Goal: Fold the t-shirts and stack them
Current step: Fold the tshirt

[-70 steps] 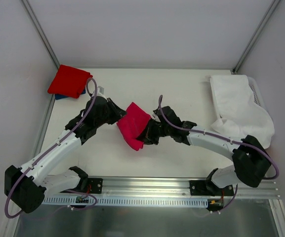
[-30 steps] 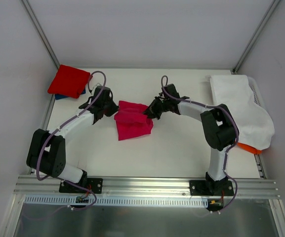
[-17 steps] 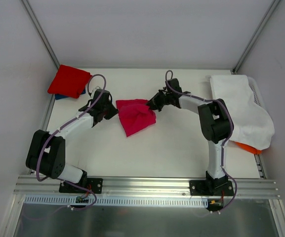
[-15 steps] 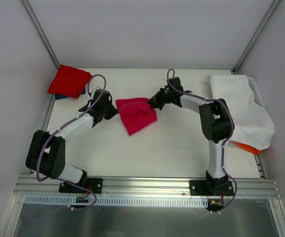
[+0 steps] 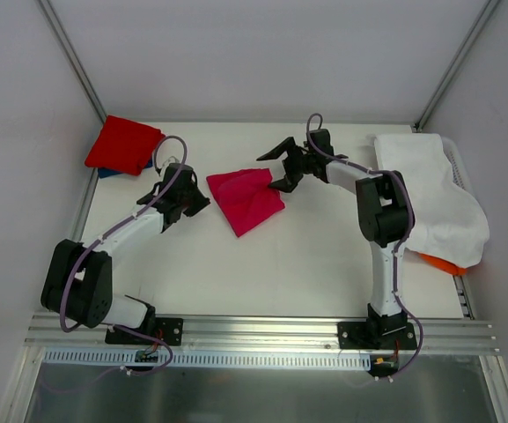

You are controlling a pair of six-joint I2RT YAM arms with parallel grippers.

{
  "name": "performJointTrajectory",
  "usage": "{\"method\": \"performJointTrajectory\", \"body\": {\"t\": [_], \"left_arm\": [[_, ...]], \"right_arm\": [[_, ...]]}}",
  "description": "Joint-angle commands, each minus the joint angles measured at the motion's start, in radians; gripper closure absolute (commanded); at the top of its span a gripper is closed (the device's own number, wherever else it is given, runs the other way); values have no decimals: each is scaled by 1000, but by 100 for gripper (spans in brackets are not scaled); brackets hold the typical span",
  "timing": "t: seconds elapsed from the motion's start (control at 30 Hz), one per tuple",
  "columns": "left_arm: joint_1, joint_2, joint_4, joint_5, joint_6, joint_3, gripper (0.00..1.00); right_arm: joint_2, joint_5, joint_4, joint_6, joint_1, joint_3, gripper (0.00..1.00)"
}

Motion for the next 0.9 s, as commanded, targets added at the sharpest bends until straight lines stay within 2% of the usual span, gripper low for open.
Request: {"method": "performJointTrajectory", "body": {"t": [0.0,0.1,0.3,0.43,0.53,0.6,0.67,0.73,0.87], "left_arm": [[14,-45,27,1,6,-20,100],[14,-61,30,0,3,-34,100],[13,-135,30,16,6,-49,100],[8,-234,29,13,23,-46,100],[3,-307,30,8,49,-42,100],[2,-315,30,23,66,-20,97],[-4,-275,57,109,122,21,96],[-14,-200,82,252,139,58,97],[-78,-46,162,428,191,134,96]], "right_arm": [[-47,38,47,-35,-6,19,0],[-113,80,56,-64,-26,-10,1],[-294,133,230,-112,-83,-139,0],[-489,244,251,-245,-90,-252,1],[-700,375,244,-349,-87,-382,1],[-763,412,231,-392,-87,-439,1],[-837,430,227,-414,-90,-519,0],[-872,436,228,-418,-87,-593,1],[-941,450,227,-425,-89,-699,1]]}}
